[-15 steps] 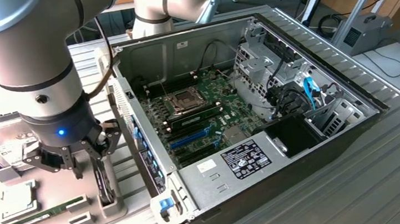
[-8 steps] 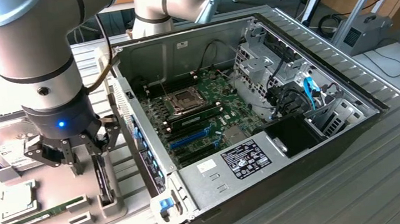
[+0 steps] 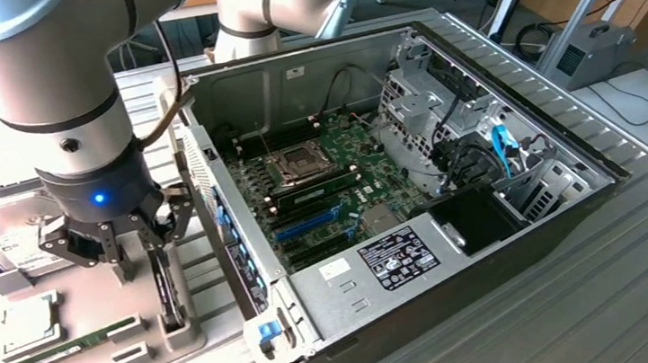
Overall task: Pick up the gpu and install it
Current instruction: 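Pick up the gpu and move the gpu toward the slot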
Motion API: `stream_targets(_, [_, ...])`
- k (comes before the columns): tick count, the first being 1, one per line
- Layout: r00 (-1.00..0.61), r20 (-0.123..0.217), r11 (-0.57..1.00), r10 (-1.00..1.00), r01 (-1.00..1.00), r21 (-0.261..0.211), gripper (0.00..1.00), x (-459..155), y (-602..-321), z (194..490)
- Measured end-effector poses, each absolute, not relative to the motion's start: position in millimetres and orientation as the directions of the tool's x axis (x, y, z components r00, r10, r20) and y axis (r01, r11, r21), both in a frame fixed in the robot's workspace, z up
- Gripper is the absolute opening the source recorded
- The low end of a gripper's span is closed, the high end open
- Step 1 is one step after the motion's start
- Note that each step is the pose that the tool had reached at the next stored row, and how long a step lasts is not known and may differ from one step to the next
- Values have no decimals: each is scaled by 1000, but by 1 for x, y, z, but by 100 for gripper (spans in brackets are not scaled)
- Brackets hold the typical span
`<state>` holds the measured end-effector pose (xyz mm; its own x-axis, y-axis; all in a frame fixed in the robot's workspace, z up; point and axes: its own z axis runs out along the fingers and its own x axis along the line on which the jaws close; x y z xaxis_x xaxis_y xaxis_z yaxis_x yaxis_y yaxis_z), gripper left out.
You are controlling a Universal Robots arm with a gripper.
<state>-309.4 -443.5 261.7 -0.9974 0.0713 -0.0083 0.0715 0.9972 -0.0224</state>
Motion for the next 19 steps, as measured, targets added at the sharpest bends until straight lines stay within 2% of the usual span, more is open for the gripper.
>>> stream_targets(7, [-997,-4,997,71,71,-25,42,-307,-444,272])
stream_targets(19, [-997,26,997,71,70,-27,42,-296,-444,254])
